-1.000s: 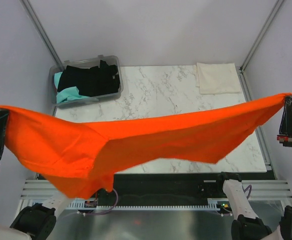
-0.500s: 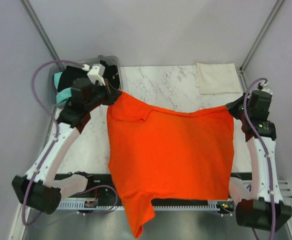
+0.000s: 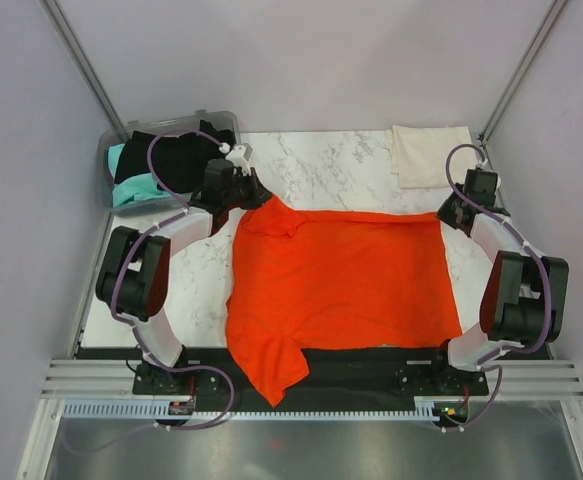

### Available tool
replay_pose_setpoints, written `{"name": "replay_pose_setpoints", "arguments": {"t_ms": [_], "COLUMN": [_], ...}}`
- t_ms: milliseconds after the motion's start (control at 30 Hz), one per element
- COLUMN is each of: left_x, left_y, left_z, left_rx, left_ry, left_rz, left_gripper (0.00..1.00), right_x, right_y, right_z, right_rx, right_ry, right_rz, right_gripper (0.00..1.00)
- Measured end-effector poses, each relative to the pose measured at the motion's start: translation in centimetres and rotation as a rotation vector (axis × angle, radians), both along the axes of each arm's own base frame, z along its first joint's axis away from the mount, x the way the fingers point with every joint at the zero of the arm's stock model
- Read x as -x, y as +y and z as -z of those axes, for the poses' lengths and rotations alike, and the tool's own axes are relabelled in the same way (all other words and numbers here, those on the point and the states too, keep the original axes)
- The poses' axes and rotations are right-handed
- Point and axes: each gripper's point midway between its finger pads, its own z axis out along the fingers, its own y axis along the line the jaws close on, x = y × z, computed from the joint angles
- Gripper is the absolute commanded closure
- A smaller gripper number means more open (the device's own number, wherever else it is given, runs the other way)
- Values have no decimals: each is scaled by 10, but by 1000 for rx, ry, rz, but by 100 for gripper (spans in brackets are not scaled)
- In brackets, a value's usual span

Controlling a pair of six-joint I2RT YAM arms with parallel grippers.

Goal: Fold and stack the t-shirts
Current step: Flatten the tshirt out

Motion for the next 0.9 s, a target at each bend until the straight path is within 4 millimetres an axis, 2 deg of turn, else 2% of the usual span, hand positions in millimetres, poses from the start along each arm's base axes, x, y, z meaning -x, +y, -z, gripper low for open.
{"name": "replay_pose_setpoints", "arguments": {"t_ms": [167,300,367,400,500,600,700,767,833,900], "left_x": [-9,-3,2,4,12,25,60,91,124,157], "left_y": [-5,2,7,10,17,25,42,53,65,76], "left_z": [-16,-31,-54,-72,-144,-228,-312,-357,-395,-422], "left_rx": [46,46,48,53,84,133,192,229,264,291], "left_ry": [-36,-32,-60,-87,-210,-376,-547,-649,-739,-808], "left_rz": [-10,-48,-65,-74,-94,-114,-138,-148,-155,-158], "left_gripper": [98,98,98,98,98,98,97,95,95,95], "right_x": [-18,-22,-20,-19,-15,-12,-1,17,44,77], "right_y": [-14,-17,-16,-14,-8,1,10,17,23,31], "right_z": [-20,-32,-38,-43,-73,-129,-202,-261,-320,-376], "right_rx": [65,86,83,78,51,18,1,4,21,46], "right_ry": [-38,-54,-61,-69,-136,-279,-457,-596,-734,-875], "right_rz": [22,18,16,13,14,15,0,-13,-26,-40], "right_gripper": [100,100,100,100,100,100,100,100,100,100]}}
